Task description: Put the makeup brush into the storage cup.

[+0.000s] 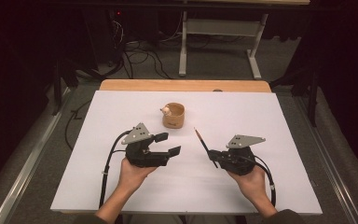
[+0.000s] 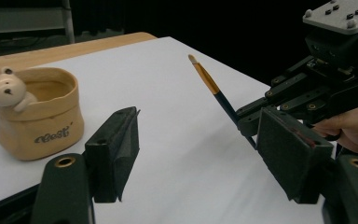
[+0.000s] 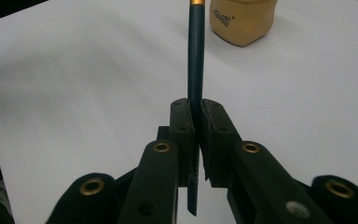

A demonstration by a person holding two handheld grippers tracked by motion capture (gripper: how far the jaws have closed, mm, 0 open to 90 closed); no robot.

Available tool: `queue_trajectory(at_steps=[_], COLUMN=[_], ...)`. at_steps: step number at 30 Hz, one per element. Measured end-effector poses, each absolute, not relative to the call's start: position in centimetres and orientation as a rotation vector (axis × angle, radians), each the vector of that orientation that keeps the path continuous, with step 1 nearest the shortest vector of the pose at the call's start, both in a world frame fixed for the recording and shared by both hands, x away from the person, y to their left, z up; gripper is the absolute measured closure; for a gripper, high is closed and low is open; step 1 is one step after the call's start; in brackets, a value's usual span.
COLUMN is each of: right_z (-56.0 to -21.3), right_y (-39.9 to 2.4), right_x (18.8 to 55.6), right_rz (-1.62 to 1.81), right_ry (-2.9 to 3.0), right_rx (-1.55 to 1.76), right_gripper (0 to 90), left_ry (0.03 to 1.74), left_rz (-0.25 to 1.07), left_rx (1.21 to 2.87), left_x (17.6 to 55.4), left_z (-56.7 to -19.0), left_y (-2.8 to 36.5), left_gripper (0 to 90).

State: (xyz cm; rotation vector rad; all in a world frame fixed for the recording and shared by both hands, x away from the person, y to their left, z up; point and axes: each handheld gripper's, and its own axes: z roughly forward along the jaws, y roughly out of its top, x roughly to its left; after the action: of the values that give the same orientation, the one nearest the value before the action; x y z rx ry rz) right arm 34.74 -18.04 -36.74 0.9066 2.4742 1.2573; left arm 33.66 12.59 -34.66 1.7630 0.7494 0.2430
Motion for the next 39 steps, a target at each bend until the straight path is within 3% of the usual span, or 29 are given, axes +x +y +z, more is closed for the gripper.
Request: queue_trajectory(at_steps=[29,39], right_z=[-36.5,-36.6], right_y=[-17.2,-16.3], right_x=[34.1,33.8], right_rz=[1.294,1.295], right_ry=[2.472,2.492], right_rx=[0.835,0.799], right_gripper=[86.1,86.1], left_ry=[0.769,0.787], left_rz=[0.18,0.162], left_rx=[1.809,1.794], left_x=[35.2,35.5], left_z=[-35.4,-35.6], left_y=[8.0,7.6], left_gripper=[37.4,45.0])
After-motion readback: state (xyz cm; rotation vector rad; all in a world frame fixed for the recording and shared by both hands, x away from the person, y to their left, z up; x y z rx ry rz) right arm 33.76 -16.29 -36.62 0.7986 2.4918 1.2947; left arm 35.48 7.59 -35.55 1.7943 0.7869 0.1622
